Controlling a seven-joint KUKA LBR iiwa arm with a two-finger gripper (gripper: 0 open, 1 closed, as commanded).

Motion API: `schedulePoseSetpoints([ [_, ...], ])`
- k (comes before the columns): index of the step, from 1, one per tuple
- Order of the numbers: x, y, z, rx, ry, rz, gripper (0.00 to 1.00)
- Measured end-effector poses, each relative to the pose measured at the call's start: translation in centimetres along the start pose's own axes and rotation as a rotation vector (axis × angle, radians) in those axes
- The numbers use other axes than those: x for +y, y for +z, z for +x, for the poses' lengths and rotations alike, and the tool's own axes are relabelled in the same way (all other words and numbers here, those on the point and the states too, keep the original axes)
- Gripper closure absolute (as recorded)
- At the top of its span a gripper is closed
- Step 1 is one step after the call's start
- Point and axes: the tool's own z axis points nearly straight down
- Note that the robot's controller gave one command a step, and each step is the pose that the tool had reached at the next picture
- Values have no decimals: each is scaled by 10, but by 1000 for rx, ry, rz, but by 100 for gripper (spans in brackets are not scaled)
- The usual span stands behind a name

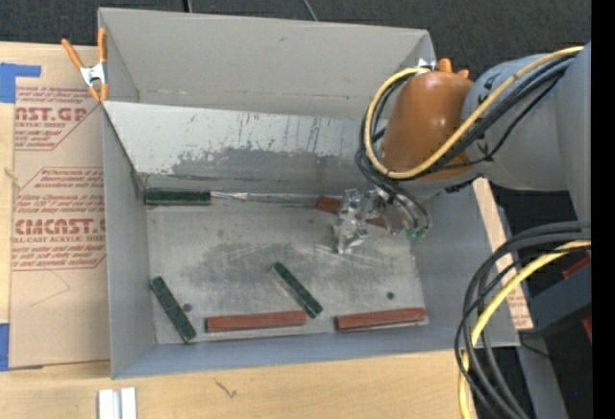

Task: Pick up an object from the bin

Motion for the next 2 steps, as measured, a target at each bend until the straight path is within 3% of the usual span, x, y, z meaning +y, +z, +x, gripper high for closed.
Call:
schedulePoseSetpoints([
  [1, 0, 2, 4, 15, 0, -1, 0],
  [2, 0, 2, 4, 14, -1, -1, 0],
])
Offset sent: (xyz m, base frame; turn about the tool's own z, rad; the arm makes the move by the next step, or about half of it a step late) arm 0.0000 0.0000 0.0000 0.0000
